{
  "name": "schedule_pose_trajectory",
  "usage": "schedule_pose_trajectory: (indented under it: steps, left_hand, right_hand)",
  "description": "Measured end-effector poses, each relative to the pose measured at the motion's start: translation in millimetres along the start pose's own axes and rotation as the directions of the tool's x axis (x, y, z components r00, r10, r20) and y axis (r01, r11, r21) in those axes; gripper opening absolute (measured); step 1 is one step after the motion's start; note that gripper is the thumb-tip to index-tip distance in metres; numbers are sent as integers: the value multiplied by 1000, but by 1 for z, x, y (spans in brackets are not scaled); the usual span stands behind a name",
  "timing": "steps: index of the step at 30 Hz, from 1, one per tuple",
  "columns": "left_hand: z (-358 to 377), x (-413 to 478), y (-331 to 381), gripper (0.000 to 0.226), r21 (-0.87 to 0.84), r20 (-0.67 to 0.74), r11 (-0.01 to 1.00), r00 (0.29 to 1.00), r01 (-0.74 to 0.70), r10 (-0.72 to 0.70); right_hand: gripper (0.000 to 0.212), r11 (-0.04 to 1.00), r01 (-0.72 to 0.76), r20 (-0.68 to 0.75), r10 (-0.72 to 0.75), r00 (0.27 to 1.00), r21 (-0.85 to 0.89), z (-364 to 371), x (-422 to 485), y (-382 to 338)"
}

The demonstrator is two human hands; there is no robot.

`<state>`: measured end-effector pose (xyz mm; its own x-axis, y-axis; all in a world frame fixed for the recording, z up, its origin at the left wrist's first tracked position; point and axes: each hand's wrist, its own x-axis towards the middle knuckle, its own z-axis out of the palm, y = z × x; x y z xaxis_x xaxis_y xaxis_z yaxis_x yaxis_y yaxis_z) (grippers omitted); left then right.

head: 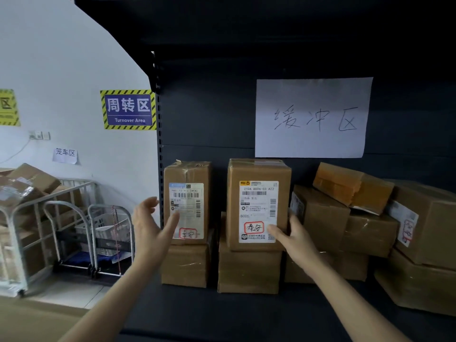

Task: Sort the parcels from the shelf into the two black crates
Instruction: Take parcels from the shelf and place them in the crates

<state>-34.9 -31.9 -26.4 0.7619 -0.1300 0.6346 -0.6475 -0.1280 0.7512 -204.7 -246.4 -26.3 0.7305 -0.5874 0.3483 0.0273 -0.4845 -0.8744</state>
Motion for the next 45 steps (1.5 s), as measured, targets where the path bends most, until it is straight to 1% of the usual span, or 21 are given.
schedule_pose_trajectory:
  steps: [2, 3, 4, 6, 8, 11, 13, 15, 17, 19, 21, 24, 29, 34, 37, 42, 45]
  left_hand:
    - [-6, 10, -6, 66, -56, 115, 993, 988, 106, -99]
    - [-8, 13, -6, 64, -88, 183, 984, 973, 156, -138]
    - [-9, 16, -4, 59, -117, 253, 974, 954, 196, -161]
    - [-8, 18, -1, 37, -160, 399, 952, 899, 261, -179]
    - [-4, 24, -7, 28, -209, 497, 928, 851, 308, -170]
    - [0, 29, -14, 23, -294, 548, 866, 814, 404, -193]
    - [3, 32, -19, 23, -300, 562, 838, 794, 456, -231]
    - [5, 33, -22, 28, -275, 587, 836, 771, 475, -245]
    - [7, 36, -26, 32, -280, 591, 824, 765, 492, -256]
    - [7, 37, -24, 30, -293, 592, 803, 758, 519, -274]
    - [5, 39, -22, 28, -284, 585, 806, 760, 519, -283]
    - [0, 43, -20, 30, -266, 563, 840, 784, 472, -262]
    - [-3, 38, -13, 19, -293, 505, 854, 828, 429, -243]
    - [-11, 26, -7, 19, -269, 450, 891, 866, 365, -219]
    - [-20, 21, -3, 15, -246, 426, 914, 883, 323, -197]
    - [-41, 15, 7, 10, -172, 354, 939, 908, 297, -222]
    - [-56, 8, 14, 12, -178, 317, 934, 917, 310, -244]
  right_hand:
    - [63, 1000, -6, -6, 6, 1000, -5, 5, 6, -1]
    - [62, 1000, -5, -7, 5, 1000, -7, 8, 8, -2]
    - [61, 1000, 2, -6, -2, 1000, -11, 11, 11, -2]
    - [61, 1000, 9, 0, -9, 1000, -17, 20, 14, -5]
    - [61, 1000, 3, 14, -3, 1000, -5, 27, 19, -6]
    - [65, 998, -31, 36, 30, 999, 45, 32, 25, -11]
    - [66, 996, -49, 59, 44, 997, 76, 34, 29, -15]
    - [63, 994, -53, 81, 45, 996, 93, 36, 31, -18]
    - [60, 993, -52, 84, 43, 996, 105, 38, 32, -19]
    - [55, 992, -50, 80, 40, 996, 120, 39, 33, -19]
    - [49, 989, -48, 79, 37, 996, 141, 39, 34, -19]
    - [46, 985, -44, 73, 32, 997, 169, 38, 35, -20]
    - [44, 980, -20, 37, 12, 999, 198, 35, 31, -22]
    - [40, 984, 9, 46, -18, 999, 180, 31, 21, -27]
    - [47, 988, 31, 53, -40, 998, 150, 28, 14, -31]
    - [58, 992, 89, 106, -98, 990, 84, 26, 5, -42]
    - [60, 989, 108, 158, -124, 980, 102, 29, 1, -51]
